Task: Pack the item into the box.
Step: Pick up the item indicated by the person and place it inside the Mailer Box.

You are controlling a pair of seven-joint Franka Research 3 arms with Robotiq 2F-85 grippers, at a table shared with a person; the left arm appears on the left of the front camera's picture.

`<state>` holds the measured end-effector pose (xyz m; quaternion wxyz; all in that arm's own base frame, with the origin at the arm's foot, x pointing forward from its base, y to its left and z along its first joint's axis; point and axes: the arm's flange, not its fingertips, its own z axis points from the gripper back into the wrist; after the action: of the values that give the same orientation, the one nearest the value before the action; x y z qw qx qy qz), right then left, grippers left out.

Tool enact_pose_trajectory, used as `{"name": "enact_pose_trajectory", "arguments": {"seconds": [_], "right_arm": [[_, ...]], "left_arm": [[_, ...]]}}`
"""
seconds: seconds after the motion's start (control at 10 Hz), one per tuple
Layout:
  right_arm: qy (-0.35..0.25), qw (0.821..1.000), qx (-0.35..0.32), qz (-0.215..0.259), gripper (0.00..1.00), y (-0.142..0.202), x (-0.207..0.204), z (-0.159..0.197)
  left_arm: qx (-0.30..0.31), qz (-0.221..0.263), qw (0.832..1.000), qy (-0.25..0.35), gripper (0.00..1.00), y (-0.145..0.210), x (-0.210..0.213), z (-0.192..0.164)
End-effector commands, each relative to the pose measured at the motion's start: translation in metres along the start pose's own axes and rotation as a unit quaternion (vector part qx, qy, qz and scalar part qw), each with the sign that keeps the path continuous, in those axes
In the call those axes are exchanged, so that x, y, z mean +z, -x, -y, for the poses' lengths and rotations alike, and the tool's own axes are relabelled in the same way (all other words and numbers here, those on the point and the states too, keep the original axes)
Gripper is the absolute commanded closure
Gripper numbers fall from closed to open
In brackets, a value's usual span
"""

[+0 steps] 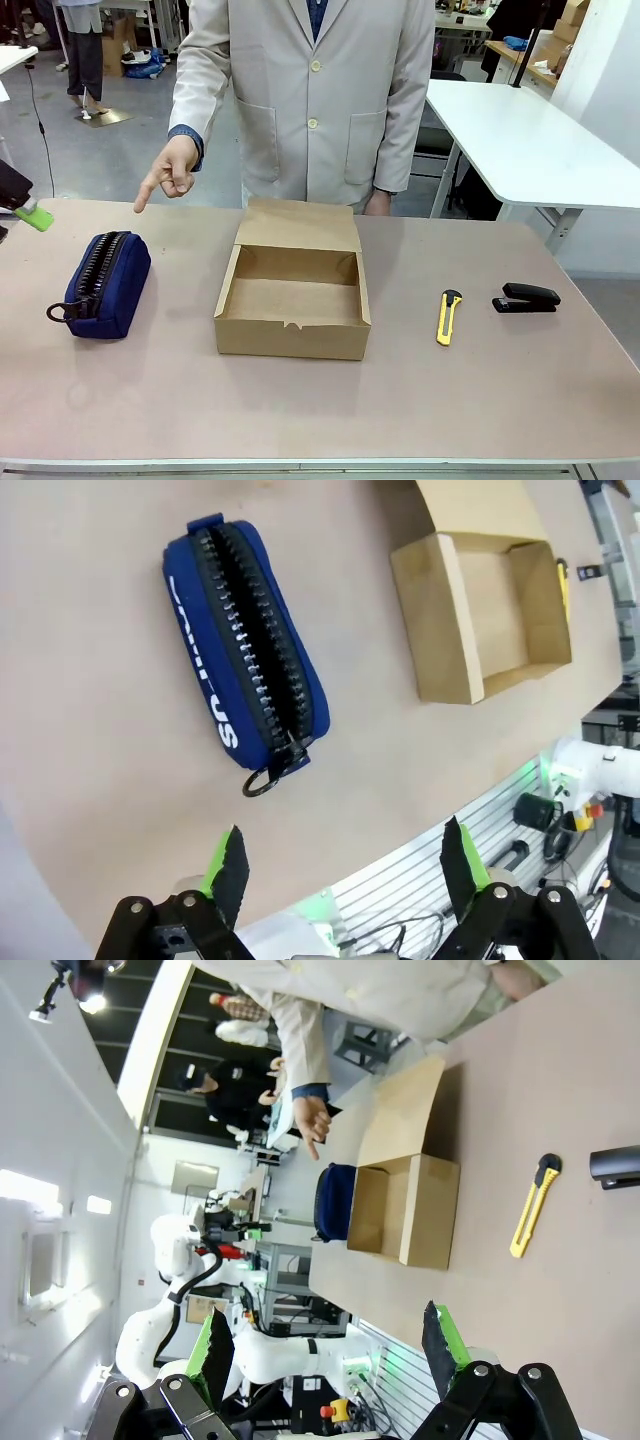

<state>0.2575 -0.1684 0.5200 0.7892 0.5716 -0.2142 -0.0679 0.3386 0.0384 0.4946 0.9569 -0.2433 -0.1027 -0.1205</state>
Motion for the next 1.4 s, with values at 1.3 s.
{"name": "enact_pose_trajectory", "arguments": {"seconds": [1.3], "right_arm": [[-0.009, 1.0, 0.014, 0.004, 0.0, -0.003, 0.0, -0.002]], "left_arm": [[0.117, -0.074, 0.977, -0.162, 0.0, -0.086, -0.133, -0.008]]}}
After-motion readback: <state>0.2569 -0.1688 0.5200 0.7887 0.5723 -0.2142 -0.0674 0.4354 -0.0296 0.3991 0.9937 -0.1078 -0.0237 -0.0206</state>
